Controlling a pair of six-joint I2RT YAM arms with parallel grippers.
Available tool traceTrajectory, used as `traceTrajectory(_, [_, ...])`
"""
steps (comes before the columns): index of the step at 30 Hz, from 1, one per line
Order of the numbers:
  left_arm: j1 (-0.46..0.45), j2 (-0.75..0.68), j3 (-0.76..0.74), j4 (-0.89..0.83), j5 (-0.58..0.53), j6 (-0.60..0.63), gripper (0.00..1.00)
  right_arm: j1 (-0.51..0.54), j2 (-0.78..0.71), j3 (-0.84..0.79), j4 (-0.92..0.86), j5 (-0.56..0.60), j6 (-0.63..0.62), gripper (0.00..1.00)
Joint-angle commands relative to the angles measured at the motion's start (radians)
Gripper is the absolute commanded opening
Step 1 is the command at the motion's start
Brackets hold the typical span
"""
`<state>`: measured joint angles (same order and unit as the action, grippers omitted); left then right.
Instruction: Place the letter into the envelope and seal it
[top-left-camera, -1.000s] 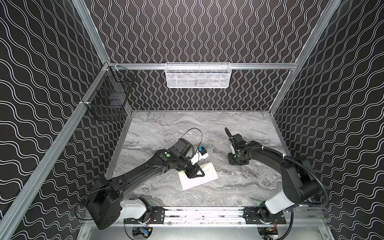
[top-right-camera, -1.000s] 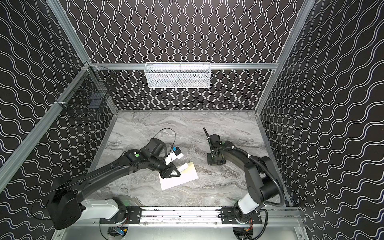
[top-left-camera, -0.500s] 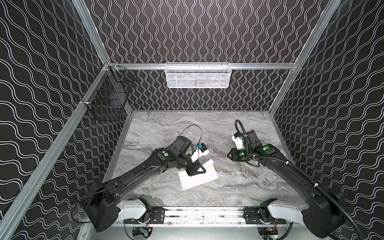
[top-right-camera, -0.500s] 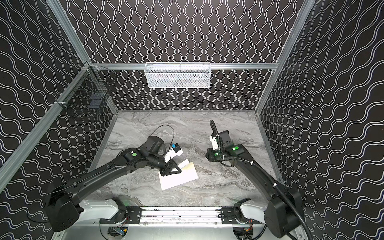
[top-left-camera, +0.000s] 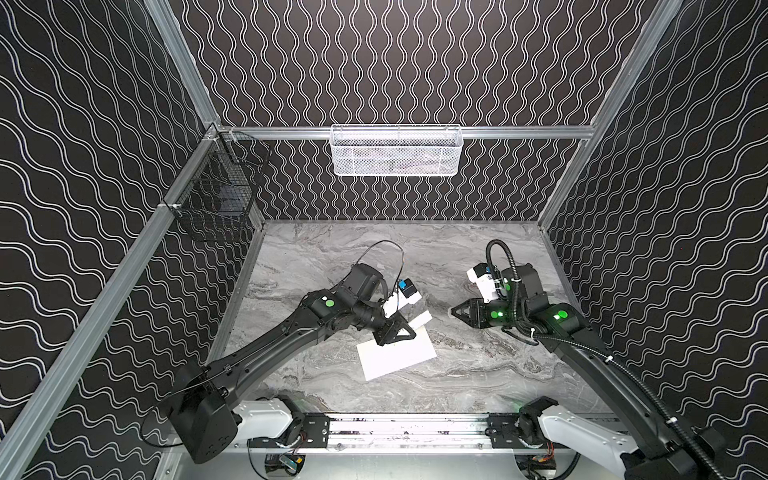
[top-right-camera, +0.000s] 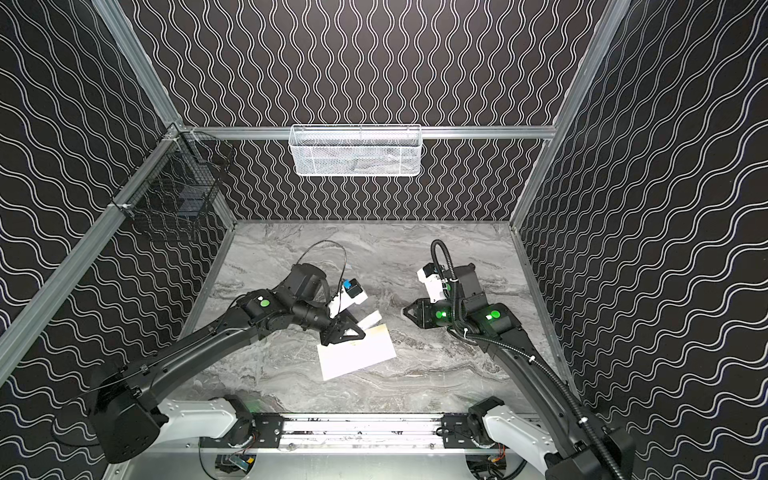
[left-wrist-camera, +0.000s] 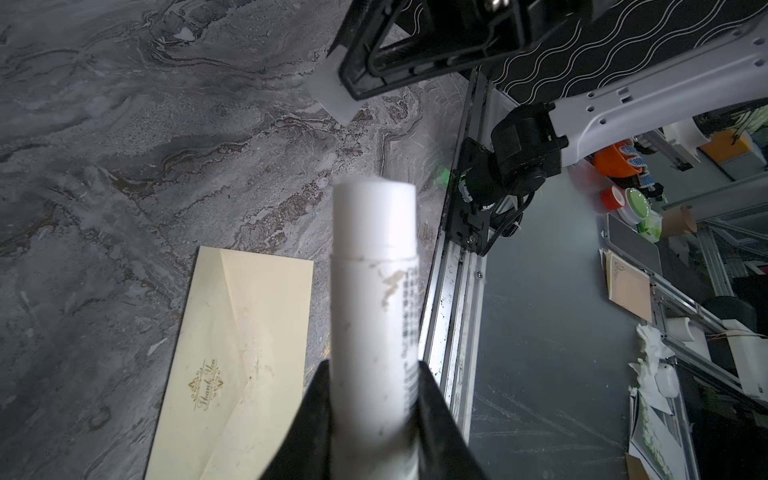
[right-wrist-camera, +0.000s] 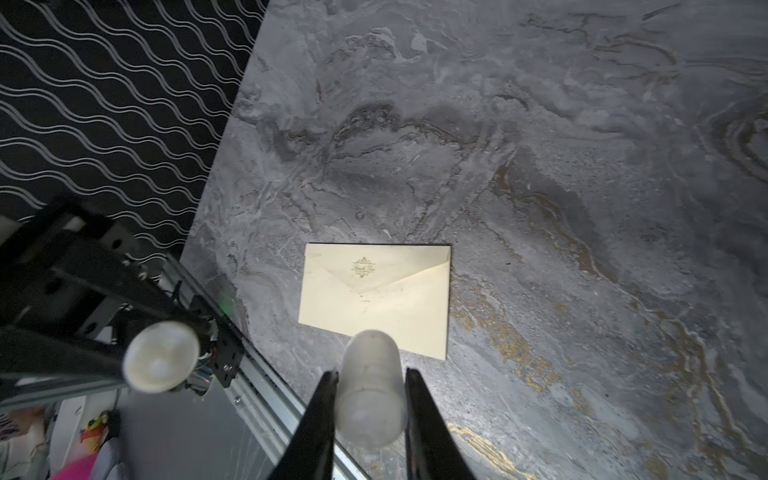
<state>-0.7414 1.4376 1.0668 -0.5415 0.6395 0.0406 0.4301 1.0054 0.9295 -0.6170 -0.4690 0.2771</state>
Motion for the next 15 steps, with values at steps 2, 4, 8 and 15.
traceTrajectory(2, [0.009, -0.011, -0.001, 0.031, 0.038, 0.023, 0.0, 0.001, -0.042, 0.0, 0.046, -0.162, -0.024, 0.18])
traceTrajectory(4, [0.011, -0.012, -0.005, 0.044, 0.058, 0.015, 0.0, 0.001, -0.08, -0.026, 0.107, -0.23, -0.011, 0.18])
traceTrajectory(8, [0.011, -0.009, -0.004, 0.06, 0.099, 0.011, 0.0, 0.0, -0.126, -0.079, 0.249, -0.314, 0.041, 0.17])
traceTrajectory(15, [0.011, -0.03, -0.016, 0.074, 0.121, 0.018, 0.0, 0.001, -0.088, -0.046, 0.251, -0.43, 0.012, 0.16])
